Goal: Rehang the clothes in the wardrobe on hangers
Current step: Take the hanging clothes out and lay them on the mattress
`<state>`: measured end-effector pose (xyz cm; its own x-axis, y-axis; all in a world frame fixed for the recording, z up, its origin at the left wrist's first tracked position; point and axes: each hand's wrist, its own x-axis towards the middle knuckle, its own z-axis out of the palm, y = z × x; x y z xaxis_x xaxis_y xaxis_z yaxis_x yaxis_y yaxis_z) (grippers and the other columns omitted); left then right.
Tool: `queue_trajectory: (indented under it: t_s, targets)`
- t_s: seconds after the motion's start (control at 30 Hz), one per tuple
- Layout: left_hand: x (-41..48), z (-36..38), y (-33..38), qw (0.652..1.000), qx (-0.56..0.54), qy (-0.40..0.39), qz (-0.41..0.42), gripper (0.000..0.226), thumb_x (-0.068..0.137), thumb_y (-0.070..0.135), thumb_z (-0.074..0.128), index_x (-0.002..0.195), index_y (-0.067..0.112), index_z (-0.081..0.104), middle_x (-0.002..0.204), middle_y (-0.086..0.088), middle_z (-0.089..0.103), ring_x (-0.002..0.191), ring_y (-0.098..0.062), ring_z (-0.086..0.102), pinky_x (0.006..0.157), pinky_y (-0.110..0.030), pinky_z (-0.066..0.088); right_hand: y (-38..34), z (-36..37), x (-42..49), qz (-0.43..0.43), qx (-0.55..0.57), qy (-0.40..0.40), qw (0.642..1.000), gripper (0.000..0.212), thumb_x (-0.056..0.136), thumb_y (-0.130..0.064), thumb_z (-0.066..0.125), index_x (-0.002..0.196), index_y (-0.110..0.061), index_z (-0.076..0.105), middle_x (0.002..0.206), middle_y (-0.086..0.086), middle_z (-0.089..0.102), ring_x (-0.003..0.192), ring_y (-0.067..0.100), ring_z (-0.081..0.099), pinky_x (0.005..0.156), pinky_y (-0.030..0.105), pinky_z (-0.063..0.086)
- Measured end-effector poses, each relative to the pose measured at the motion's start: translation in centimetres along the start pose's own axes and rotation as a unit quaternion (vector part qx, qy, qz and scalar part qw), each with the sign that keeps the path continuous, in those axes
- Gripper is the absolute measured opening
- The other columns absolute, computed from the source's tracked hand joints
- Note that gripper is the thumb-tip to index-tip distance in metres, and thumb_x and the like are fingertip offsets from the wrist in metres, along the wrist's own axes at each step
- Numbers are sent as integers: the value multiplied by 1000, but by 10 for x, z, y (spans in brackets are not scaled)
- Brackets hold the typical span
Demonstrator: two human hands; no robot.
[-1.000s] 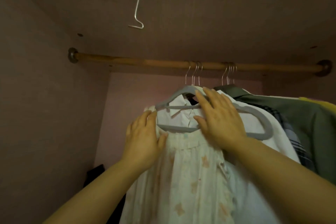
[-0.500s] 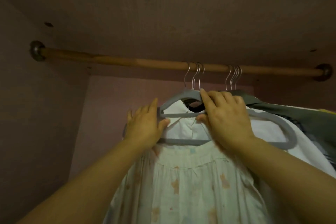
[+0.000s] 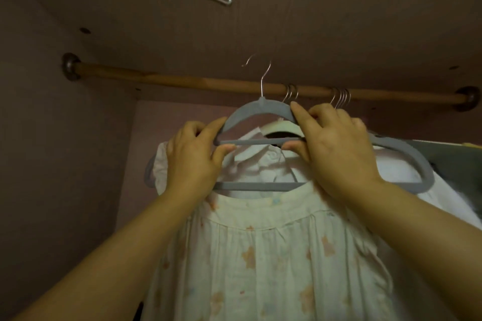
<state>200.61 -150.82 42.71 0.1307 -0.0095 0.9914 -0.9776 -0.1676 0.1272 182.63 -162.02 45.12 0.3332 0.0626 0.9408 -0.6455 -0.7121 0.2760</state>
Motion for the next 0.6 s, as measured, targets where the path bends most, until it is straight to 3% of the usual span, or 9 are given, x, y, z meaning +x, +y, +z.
queue_trajectory:
  t_s: [0.2,0.3,0.4,0.6]
  targets:
    - [-52,-43,16,999,31,6,-20,49,82,24,68,129,24,56,100,-1,46,97,-29,49,87,-49,43,-17,-16,-43,-44,93,74,992,61,72,-34,75,123,-3,59,95,22,63,81,41,61,64,45,47]
    - [-79,-65,27,998,58,6,-26,50,79,24,71,127,22,57,95,4,42,90,-28,51,81,-48,45,-23,-23,-67,-52,126,85,987,62,71,-36,73,122,-3,61,92,18,64,76,39,61,60,43,47]
    - [-103,-85,37,995,89,-11,-35,51,77,25,72,125,20,59,92,-4,51,85,-31,54,75,-50,48,-30,-33,-90,-57,152,84,983,59,73,-41,59,119,-4,63,87,17,64,71,36,61,57,41,47]
    - [-144,-125,69,991,105,-57,-61,52,76,39,52,124,20,61,91,-12,58,82,-32,55,74,-52,48,-37,-75,-139,-43,173,56,982,58,70,-37,62,117,-2,64,86,18,65,68,35,63,55,42,50]
